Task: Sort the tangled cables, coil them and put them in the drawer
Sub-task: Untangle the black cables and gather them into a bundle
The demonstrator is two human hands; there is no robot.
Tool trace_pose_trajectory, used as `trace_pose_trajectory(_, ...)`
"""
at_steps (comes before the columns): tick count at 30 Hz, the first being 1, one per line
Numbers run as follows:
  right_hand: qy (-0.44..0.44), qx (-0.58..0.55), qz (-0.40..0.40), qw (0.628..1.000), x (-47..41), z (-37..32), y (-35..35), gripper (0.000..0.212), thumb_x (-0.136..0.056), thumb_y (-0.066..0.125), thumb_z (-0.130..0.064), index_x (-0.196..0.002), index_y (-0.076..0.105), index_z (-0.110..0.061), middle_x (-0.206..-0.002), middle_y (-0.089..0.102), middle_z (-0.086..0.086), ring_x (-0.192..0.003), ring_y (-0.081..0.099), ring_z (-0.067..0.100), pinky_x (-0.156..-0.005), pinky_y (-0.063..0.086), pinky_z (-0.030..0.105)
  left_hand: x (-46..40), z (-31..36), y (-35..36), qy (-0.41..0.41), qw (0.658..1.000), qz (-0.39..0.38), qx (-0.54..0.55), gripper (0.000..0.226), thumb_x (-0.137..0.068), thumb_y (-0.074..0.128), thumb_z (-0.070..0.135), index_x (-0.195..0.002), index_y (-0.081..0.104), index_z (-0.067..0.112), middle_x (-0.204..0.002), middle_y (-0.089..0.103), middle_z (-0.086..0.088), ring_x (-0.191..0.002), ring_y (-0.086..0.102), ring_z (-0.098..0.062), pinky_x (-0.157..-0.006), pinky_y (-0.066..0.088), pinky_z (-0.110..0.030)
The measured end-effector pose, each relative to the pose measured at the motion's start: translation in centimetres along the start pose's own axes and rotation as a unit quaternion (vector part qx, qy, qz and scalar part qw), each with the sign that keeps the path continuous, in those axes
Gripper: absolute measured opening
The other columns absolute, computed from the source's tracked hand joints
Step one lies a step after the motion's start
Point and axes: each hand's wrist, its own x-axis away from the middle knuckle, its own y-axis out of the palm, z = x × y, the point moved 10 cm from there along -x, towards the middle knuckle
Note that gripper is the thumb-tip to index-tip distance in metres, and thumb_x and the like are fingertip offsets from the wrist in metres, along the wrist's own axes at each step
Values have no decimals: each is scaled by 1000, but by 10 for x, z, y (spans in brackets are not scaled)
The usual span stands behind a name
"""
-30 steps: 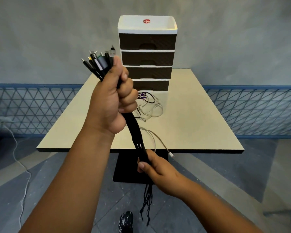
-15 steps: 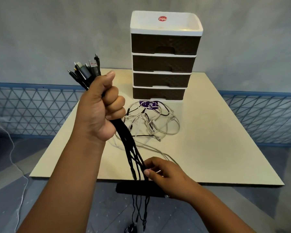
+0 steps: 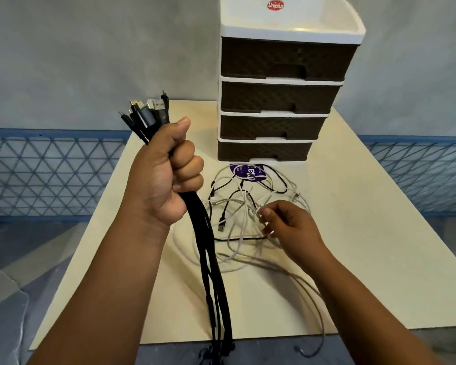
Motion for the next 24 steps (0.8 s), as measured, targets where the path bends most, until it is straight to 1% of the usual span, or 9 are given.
trace_pose_trajectory(4, -4, 1, 90, 996, -26, -11, -20, 14, -98, 56, -22, -95, 68, -16, -80, 69, 0, -58, 61, 7, -57, 47, 24, -14, -6, -7, -16, 1000, 8, 4, 43, -96, 47, 26, -58, 29, 25, -39, 22, 12, -33, 17, -2, -33, 13, -11)
trace_pose_trajectory(7, -8, 41, 89, 995, -57, -19, -20, 15, -99, 55, -26, -97, 67, -19, -85, 68, 1, -71, 64, 17, -62, 50, 31, -21, -12, -10, -26, 1000, 13, 0, 41, -96, 48, 24, -60, 28, 25, -41, 20, 11, -34, 16, -2, -34, 11, -12)
trace_pose_trajectory(10, -12, 127, 42, 991, -93, -25, -1, 18, -99, 55, -29, -102, 68, -17, -89, 69, 3, -82, 65, 23, -76, 52, 37, -26, -14, -11, -27, 999, 18, -11, 39, -91, 53, 25, -60, 28, 26, -41, 20, 11, -34, 16, -3, -35, 13, -11)
trace_pose_trajectory(12, -11, 182, -2, 983, -111, -29, 16, 20, -99, 54, -28, -104, 68, -15, -90, 68, 4, -83, 63, 23, -74, 50, 34, -28, -16, -11, -30, 999, 22, -15, 39, -88, 55, 26, -59, 28, 26, -41, 20, 11, -34, 16, -2, -35, 12, -12)
trace_pose_trajectory(14, 1, 241, -70, 968, -124, -24, 36, 19, -98, 56, -27, -105, 69, -16, -93, 66, 4, -79, 59, 20, -67, 45, 28, -31, -18, -12, -34, 999, 29, -14, 41, -92, 52, 24, -59, 27, 26, -41, 20, 10, -34, 15, -2, -35, 12, -11)
trace_pose_trajectory(18, 47, 348, -215, 911, -133, 5, 67, 11, -91, 67, -24, -99, 72, -20, -98, 69, 3, -87, 64, 18, -66, 48, 23, -33, -20, -18, -40, 998, 43, -23, 43, -93, 52, 24, -57, 28, 26, -41, 20, 10, -33, 16, -2, -35, 13, -10)
trace_pose_trajectory(20, 35, 370, -232, 899, -136, 4, 70, 9, -88, 70, -23, -96, 73, -20, -94, 69, 0, -86, 63, 16, -66, 46, 23, -34, -19, -21, -39, 998, 48, -31, 42, -88, 55, 26, -56, 28, 26, -41, 20, 10, -34, 16, -3, -35, 14, -10)
trace_pose_trajectory(22, 2, 399, -229, 888, -139, -5, 67, 10, -89, 67, -21, -97, 72, -19, -93, 67, -1, -84, 58, 14, -71, 44, 24, -36, -19, -23, -37, 997, 51, -33, 40, -82, 58, 29, -55, 29, 25, -41, 20, 10, -34, 16, -3, -34, 14, -10)
trace_pose_trajectory(24, -14, 395, -212, 894, -145, -14, 57, 7, -92, 63, -19, -96, 68, -19, -97, 66, 2, -87, 58, 18, -75, 44, 28, -37, -19, -25, -35, 997, 55, -33, 39, -79, 59, 30, -55, 30, 25, -41, 21, 11, -34, 16, -3, -33, 15, -10)
